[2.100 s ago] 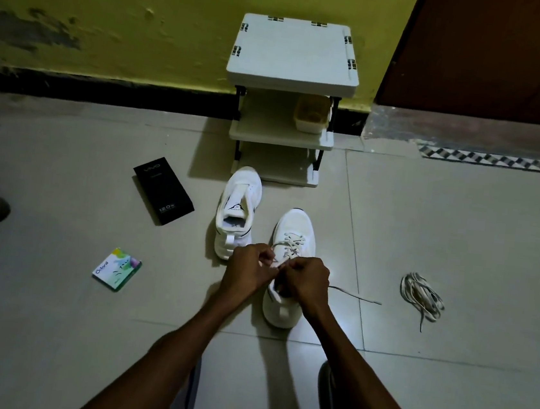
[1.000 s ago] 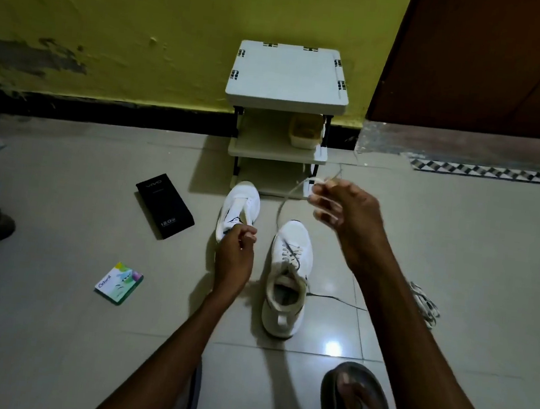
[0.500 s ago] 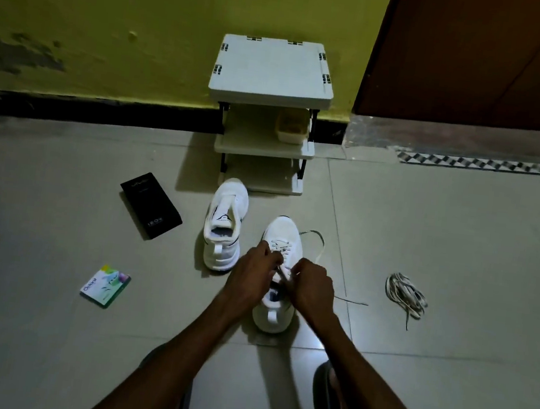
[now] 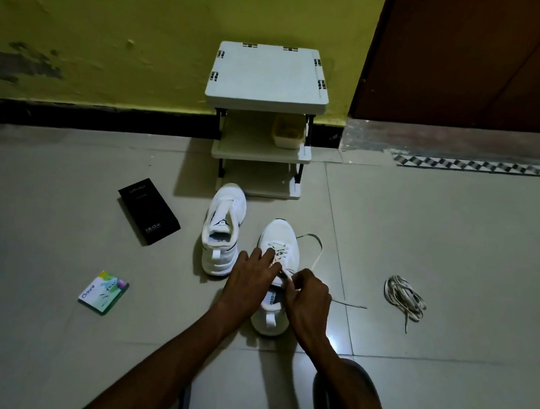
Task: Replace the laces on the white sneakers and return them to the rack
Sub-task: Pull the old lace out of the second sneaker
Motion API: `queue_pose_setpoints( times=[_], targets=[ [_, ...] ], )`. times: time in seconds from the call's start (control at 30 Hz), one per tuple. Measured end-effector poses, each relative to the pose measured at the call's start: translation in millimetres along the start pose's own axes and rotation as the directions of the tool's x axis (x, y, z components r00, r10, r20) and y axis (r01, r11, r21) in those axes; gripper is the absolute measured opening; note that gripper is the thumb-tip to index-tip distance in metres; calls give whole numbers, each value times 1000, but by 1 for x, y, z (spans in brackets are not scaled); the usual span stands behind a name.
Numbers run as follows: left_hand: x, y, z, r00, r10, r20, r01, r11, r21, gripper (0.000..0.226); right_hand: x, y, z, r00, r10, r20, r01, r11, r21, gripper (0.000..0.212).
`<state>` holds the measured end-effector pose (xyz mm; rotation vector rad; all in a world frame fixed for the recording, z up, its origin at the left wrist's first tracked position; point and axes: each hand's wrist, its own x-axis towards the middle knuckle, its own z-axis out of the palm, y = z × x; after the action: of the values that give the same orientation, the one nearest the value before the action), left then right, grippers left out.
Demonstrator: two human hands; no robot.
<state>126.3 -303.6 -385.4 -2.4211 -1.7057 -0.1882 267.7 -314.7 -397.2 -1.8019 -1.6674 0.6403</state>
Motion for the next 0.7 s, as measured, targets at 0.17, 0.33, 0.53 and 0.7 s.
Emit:
queue_pose_setpoints(
  times=[0.17, 0.33, 0.53, 0.7],
  targets=[
    [3, -5, 1, 998, 67, -15, -68, 997, -40, 35, 2, 2, -1, 1000, 17, 13, -18, 998, 56, 14],
    [5, 1, 6, 988, -82, 129, 120, 938, -326, 27, 11, -1, -7, 991, 84, 104, -86, 996, 13, 13],
    [24, 6, -40, 588, -267, 764, 541, -572, -617, 13, 14, -8, -14, 982, 162, 94, -155, 985, -73, 22],
    [35, -7, -44, 532, -333, 779, 613, -483, -625, 28, 13, -9, -11, 979, 181, 98, -175, 982, -67, 23]
  ],
)
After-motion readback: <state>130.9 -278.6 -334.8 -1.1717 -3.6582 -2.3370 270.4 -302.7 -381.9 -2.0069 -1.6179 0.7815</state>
